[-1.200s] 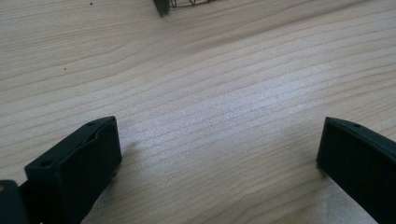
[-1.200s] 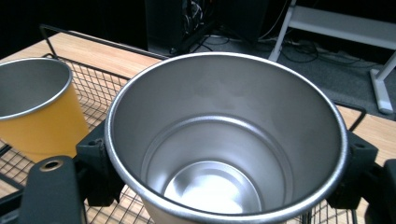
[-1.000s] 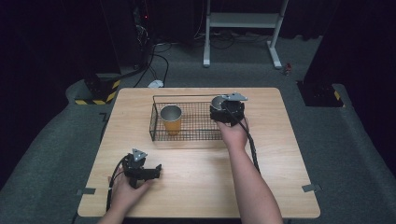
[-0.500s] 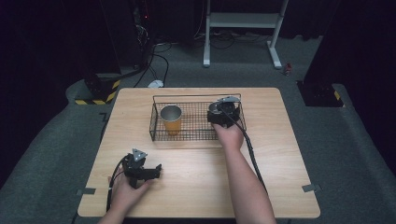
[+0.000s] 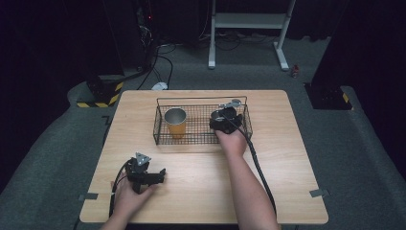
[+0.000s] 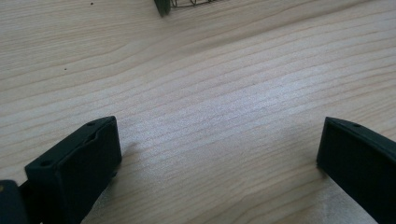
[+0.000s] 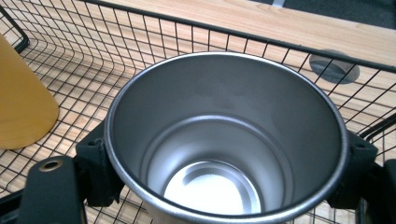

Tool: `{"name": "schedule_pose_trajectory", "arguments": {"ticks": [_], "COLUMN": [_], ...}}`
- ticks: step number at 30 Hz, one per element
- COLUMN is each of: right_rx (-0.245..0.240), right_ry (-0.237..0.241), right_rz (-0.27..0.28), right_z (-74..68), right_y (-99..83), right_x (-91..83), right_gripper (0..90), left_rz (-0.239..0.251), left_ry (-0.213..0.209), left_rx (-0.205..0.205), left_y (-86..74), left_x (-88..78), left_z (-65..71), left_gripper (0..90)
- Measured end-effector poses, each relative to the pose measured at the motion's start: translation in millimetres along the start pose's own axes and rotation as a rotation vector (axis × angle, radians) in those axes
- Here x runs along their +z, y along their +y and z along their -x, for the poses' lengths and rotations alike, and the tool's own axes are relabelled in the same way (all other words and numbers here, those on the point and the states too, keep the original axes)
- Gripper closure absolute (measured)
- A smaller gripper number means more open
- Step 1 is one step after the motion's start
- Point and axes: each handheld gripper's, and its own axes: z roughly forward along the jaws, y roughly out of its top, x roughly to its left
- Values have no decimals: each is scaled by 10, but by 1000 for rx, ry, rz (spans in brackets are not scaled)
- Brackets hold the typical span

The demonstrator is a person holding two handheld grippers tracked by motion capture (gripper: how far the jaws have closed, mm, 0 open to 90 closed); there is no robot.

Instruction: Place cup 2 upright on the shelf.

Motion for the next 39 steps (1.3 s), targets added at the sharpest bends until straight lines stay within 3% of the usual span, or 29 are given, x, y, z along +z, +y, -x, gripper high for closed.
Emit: {"name": "schedule_pose_trajectory", "arguments": {"ticks": [23,30,39], "right_rx": [-21,-31,-41], "right_ry": [29,40,31], "right_rz": [-55,-80,-47], "right_z": [-33,-35,-69], "right_y": [-31,-30,-13], "right_x": [31,26,-31], "right_gripper": [177,108,89], "left_rz": [0,0,0], "left_ry": [0,0,0], "left_rx": [0,0,0], "left_y": [0,0,0], "left_x": [0,0,0], "left_z": [0,0,0], "left_gripper": [1,1,1]}}
